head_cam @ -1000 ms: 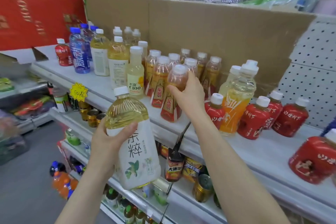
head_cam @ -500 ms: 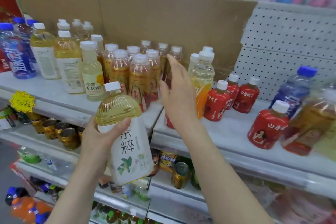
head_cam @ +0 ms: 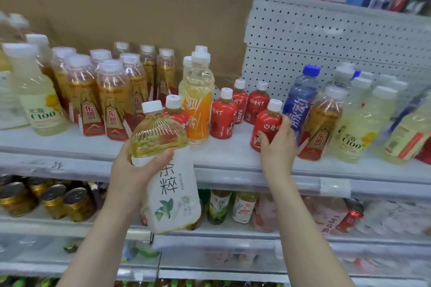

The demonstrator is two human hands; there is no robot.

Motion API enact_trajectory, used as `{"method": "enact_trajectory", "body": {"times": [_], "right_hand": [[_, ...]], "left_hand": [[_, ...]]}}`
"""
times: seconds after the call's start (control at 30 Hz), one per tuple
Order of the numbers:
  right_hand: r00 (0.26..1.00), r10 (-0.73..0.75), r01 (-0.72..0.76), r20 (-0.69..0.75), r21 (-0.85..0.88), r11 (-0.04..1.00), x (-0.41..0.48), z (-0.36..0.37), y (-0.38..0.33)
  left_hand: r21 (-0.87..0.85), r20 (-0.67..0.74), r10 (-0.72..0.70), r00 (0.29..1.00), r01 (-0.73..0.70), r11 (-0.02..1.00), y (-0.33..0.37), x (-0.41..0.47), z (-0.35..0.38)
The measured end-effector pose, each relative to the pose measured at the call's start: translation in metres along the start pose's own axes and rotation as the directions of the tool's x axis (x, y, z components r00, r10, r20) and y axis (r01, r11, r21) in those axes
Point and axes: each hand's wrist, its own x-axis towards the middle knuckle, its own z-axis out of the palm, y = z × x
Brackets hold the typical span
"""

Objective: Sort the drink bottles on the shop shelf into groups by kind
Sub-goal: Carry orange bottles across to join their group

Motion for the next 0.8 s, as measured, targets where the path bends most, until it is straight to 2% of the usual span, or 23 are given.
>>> {"method": "enact_trajectory", "body": {"times": [0.13, 0.2, 0.23, 0.3, 0.33, 0.4, 0.47, 0.53, 0.67, 0.8], "right_hand": [[0.988, 0.012, -0.013, 0.151, 0.008, 1.0, 0.017, 0.024, -0.029], [0.996, -0.02, 0.023, 0.086, -0.034, 0.999, 0.011, 0.028, -0.046], [0.995, -0.103, 0.103, 0.014, -0.015, 0.995, 0.001, 0.028, -0.058], [0.931, -0.361, 0.365, -0.062, 0.111, 0.924, -0.026, 0.03, -0.083], [0.888, -0.459, 0.457, -0.029, 0.162, 0.875, -0.039, 0.033, -0.094], [0.84, -0.527, 0.503, 0.129, 0.183, 0.845, -0.054, 0.047, -0.113], [0.817, -0.498, 0.488, 0.29, 0.112, 0.866, -0.056, 0.063, -0.122], [0.816, -0.467, 0.475, 0.341, 0.066, 0.878, -0.055, 0.071, -0.124], [0.84, -0.445, 0.424, 0.31, 0.136, 0.895, -0.06, 0.056, -0.115], [0.912, -0.348, 0.352, 0.217, 0.022, 0.936, -0.055, 0.024, -0.079]], "left_hand": [[0.03, 0.008, -0.005, 1.0, 0.005, 1.0, 0.001, -0.002, -0.006], [0.032, -0.022, 0.0, 1.0, 0.001, 0.999, 0.002, -0.002, -0.013], [0.031, -0.037, 0.004, 0.999, -0.003, 1.0, 0.003, -0.003, -0.017], [0.029, -0.065, 0.001, 0.998, 0.001, 1.0, 0.004, -0.003, -0.025], [0.027, -0.079, -0.008, 0.997, 0.01, 1.0, 0.003, -0.004, -0.029], [0.011, -0.108, -0.029, 0.994, 0.03, 0.999, 0.003, -0.005, -0.035], [-0.003, -0.133, -0.038, 0.99, 0.038, 0.999, 0.003, -0.004, -0.039], [-0.026, -0.149, -0.044, 0.988, 0.04, 0.999, 0.003, -0.004, -0.039], [-0.065, -0.116, -0.052, 0.992, 0.045, 0.997, 0.0, -0.004, -0.038], [-0.06, -0.088, -0.062, 0.994, 0.056, 0.997, -0.007, -0.001, -0.032]]}}
